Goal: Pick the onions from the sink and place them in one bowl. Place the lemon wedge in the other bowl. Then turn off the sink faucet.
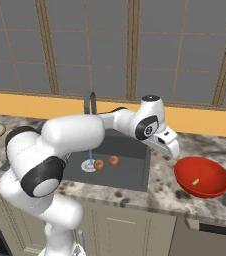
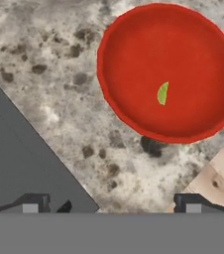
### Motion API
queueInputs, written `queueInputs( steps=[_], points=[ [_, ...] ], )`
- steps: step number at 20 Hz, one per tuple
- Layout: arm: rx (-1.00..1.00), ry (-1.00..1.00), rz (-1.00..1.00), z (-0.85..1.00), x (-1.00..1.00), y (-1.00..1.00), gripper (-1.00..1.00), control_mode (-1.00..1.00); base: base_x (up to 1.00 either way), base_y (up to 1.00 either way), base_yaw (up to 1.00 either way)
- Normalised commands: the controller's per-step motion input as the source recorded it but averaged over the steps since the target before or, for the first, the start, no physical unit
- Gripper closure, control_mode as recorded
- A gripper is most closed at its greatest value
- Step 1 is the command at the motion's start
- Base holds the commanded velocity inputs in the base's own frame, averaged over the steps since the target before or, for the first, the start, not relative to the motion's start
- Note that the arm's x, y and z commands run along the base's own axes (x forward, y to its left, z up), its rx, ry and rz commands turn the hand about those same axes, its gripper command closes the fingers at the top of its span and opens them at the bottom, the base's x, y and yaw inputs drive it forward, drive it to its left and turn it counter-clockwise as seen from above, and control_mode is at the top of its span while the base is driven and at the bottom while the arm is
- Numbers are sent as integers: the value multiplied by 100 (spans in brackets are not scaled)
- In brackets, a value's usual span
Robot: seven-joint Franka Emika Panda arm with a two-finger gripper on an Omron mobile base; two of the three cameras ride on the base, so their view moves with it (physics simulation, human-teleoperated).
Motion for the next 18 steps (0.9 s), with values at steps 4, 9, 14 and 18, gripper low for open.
queueInputs(
  steps=[4,9,14,18],
  points=[
    [2,9,6,9,0,55,-100,-100,0,0,0],
    [4,12,8,4,0,53,-100,-100,0,0,0],
    [7,16,12,0,0,52,-100,-100,0,0,0],
    [16,13,15,0,1,33,-100,-100,0,0,0]
  ],
)
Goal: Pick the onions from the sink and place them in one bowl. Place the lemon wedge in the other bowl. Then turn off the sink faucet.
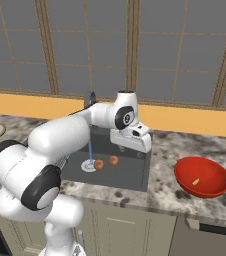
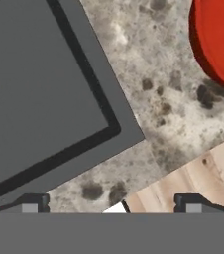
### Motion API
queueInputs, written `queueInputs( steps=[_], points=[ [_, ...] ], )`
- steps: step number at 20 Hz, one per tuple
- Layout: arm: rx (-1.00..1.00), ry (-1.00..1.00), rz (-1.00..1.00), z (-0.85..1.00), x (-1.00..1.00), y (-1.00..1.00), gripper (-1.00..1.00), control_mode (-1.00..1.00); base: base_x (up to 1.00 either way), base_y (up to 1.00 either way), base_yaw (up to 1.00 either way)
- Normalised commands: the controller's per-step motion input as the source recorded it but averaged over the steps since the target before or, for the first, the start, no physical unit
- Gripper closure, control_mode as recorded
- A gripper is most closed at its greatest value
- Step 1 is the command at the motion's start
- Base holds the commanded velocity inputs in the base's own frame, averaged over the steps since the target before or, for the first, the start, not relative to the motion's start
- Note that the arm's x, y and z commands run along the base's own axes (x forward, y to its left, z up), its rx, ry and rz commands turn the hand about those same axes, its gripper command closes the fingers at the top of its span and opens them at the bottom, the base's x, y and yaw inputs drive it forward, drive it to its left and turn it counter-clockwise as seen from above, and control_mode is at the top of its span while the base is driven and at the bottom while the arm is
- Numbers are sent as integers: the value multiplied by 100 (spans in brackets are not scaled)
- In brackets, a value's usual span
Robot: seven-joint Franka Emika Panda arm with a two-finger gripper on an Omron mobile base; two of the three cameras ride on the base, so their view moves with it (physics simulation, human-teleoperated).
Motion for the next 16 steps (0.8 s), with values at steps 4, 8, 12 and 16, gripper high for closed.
queueInputs(
  steps=[4,8,12,16],
  points=[
    [22,9,14,-10,5,28,-100,-100,0,0,0],
    [24,5,15,-27,12,22,-100,-100,0,0,0],
    [9,-1,17,-43,3,37,-100,-100,0,0,0],
    [0,-14,21,-52,0,51,-100,-100,0,0,0]
  ],
)
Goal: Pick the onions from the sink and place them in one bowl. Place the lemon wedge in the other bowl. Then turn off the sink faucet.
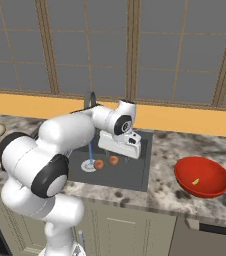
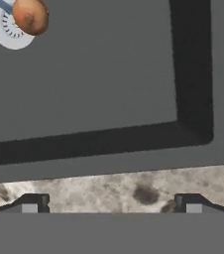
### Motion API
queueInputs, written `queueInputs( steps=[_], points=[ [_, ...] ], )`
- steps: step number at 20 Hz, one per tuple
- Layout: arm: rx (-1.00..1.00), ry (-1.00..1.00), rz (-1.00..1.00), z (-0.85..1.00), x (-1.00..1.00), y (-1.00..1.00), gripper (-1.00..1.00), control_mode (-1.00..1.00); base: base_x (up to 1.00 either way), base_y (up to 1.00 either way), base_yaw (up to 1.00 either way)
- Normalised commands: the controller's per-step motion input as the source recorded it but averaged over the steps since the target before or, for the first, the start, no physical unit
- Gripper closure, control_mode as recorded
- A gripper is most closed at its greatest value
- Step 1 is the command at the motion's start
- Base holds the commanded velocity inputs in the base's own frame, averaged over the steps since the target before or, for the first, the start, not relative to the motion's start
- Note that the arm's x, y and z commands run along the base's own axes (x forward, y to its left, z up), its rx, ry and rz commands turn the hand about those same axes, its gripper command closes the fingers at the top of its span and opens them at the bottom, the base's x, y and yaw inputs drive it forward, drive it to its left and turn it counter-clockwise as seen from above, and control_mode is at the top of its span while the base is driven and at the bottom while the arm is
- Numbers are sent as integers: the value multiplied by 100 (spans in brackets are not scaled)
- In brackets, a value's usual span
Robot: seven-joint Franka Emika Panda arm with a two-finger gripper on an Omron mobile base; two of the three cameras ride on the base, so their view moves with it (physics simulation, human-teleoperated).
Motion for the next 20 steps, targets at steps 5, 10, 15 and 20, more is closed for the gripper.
queueInputs(
  steps=[5,10,15,20],
  points=[
    [0,-20,22,-41,0,37,-100,-100,0,0,0],
    [2,-16,16,-7,4,21,-100,-100,0,0,0],
    [6,-3,11,0,13,24,-100,-100,0,0,0],
    [2,0,6,-1,9,43,-100,-100,0,0,0]
  ],
)
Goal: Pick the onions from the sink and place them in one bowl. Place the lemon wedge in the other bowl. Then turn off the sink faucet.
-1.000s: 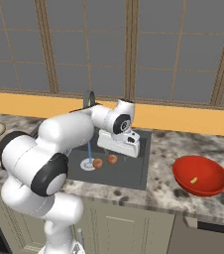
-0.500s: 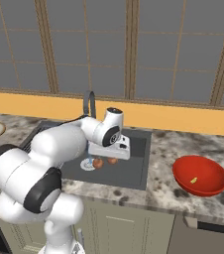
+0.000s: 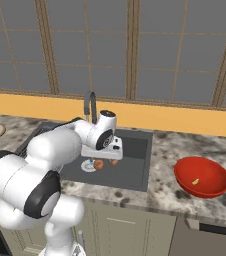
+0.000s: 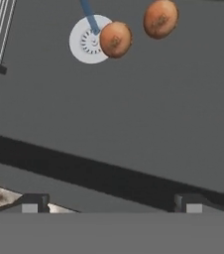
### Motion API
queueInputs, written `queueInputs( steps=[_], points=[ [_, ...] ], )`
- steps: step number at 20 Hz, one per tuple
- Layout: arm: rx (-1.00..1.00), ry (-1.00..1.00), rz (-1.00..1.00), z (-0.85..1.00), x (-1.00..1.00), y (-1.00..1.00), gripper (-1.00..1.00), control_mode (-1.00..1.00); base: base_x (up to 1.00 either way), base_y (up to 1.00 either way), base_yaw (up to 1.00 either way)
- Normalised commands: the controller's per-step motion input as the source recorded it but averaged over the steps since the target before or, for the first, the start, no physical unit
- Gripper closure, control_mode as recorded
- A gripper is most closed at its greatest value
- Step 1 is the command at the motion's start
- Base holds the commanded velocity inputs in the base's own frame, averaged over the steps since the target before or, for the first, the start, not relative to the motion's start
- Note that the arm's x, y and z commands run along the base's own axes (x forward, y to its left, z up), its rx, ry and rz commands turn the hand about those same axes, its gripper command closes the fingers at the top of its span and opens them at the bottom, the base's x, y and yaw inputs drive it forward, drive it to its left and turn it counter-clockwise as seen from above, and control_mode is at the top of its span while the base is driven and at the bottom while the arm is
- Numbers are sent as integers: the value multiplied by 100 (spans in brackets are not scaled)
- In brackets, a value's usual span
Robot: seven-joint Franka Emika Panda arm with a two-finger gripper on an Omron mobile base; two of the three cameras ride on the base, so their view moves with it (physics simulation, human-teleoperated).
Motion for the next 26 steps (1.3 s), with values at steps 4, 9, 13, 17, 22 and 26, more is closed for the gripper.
queueInputs(
  steps=[4,9,13,17,22,26],
  points=[
    [0,-1,1,-13,12,33,-100,-100,0,0,0],
    [0,-6,0,-27,16,10,-100,-100,0,0,0],
    [0,-3,0,-20,30,1,-100,-100,0,0,0],
    [0,-3,-1,-5,33,4,-100,-100,0,0,0],
    [0,-4,-3,-13,22,0,-100,-100,0,0,0],
    [0,-7,-3,-26,18,0,-100,-100,0,0,0]
  ],
)
